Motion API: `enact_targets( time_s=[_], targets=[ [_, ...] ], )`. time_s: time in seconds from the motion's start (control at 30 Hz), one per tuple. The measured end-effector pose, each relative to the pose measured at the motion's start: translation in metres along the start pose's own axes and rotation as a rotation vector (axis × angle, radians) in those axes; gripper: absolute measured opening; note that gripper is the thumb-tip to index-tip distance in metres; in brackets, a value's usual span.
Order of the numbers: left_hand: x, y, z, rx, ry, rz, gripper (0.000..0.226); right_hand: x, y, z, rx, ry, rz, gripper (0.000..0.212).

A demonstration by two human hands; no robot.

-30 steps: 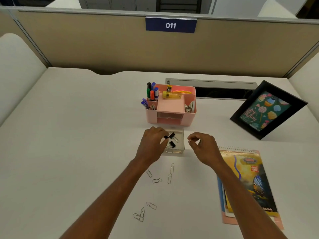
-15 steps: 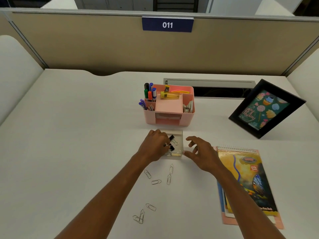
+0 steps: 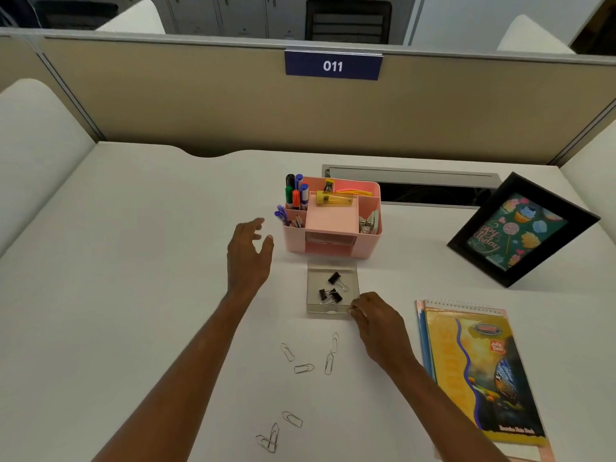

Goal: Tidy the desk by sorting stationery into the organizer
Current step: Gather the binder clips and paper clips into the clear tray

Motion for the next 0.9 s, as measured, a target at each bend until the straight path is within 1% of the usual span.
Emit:
enact_targets(
  time_s=[0.07, 0.17, 0.3, 0.43, 0.57, 0.73, 0.9],
  targets=[
    [-0.004, 0.009, -0.003, -0.047, 0.032, 0.042, 0.044, 0.001, 0.004, -0.002, 0.031, -0.020, -0.012, 0.014],
    [-0.010, 0.016, -0.006, -0.108, 0.069, 0.107, 0.049, 0.001, 0.012, -0.003, 0.058, -0.021, -0.020, 0.020],
    [-0.020, 0.016, 0.005, -0.094, 0.139, 0.187, 0.053, 0.001, 0.023, -0.002, 0.081, -0.032, -0.033, 0.026],
    [-0.025, 0.012, 0.012, -0.114, 0.189, 0.248, 0.054, -0.002, 0.030, -0.001, 0.094, -0.054, -0.037, 0.025],
    [-0.025, 0.010, 0.010, -0.140, 0.203, 0.260, 0.054, -0.006, 0.032, 0.004, 0.082, -0.070, -0.053, 0.025],
    [-0.025, 0.010, 0.011, -0.158, 0.238, 0.261, 0.055, -0.009, 0.035, 0.011, 0.074, -0.075, -0.066, 0.019],
    [-0.025, 0.010, 0.013, -0.145, 0.247, 0.273, 0.056, -0.008, 0.037, 0.011, 0.058, -0.078, -0.082, 0.018]
  ],
)
Point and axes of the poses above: each hand's wrist, its own y-axis towards the middle knuckle, its own x-axis out of the back of the hand, z = x × y, the point moved 5 cm from there along y, towards the middle knuckle, and after that the axes turned 5 degrees about -y, right-handed, at the moved point
